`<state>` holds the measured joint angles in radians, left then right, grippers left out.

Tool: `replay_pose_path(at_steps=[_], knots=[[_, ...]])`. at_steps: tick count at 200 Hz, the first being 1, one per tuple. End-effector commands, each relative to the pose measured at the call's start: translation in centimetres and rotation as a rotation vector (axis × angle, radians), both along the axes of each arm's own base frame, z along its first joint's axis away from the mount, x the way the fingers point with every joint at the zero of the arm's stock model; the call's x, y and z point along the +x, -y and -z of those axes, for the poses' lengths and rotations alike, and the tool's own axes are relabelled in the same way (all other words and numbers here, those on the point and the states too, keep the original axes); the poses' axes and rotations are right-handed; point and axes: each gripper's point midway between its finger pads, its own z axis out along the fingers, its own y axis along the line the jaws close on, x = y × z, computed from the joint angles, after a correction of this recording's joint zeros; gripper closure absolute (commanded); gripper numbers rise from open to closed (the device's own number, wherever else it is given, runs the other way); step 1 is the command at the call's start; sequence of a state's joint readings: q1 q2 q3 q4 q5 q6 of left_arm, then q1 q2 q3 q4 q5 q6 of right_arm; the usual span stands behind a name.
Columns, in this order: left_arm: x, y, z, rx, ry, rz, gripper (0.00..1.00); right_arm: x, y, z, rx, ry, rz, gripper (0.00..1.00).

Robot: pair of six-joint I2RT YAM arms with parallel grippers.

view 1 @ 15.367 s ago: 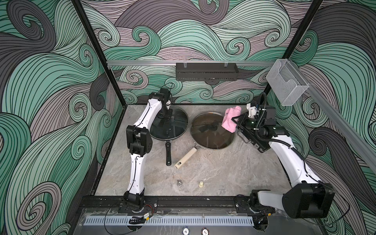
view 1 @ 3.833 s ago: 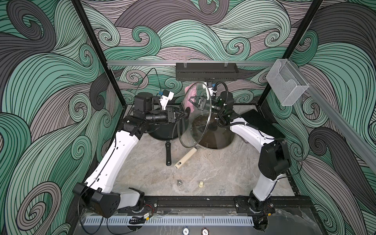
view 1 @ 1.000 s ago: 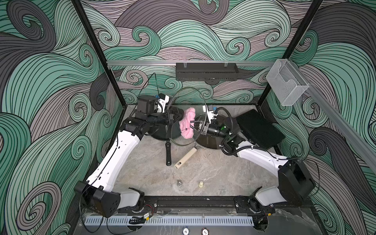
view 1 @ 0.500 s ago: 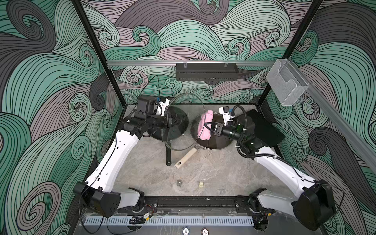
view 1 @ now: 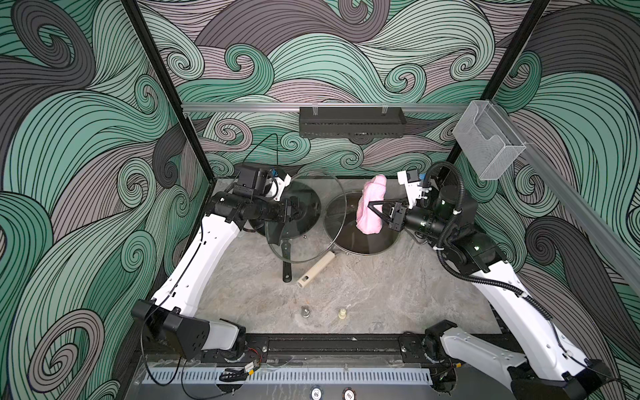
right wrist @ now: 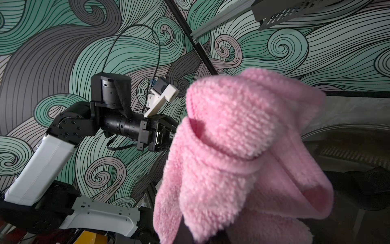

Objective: Wipe the pot lid with a cloth
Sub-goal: Wipe the pot lid.

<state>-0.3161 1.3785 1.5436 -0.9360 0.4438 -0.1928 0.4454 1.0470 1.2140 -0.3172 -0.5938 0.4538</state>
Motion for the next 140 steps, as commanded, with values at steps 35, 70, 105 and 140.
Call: replay_pose_path(at_steps=[35,70,105,140], knots=[[-1.3,0.5,-4.4,0.009,0.143,0.08,1.0,-3.0,-4.5,1.6,-0.08,-0.031,-0.2,1.0],[-2.8,-0.1,-3.7,0.071,0.132,0.087,1.0,-3.3,-7.9,3.1,-0.096,-0.049,-0.287,1.0],[-3.6,-0.9,-3.1,0.132,0.126,0.085,1.0,-3.0,-11.4,4.4,-0.091,-0.068,-0.348,1.0],[-4.0,-1.3,-2.5,0.172,0.126,0.093,1.0,-2.1,-14.0,6.2,-0.113,-0.11,-0.376,1.0]])
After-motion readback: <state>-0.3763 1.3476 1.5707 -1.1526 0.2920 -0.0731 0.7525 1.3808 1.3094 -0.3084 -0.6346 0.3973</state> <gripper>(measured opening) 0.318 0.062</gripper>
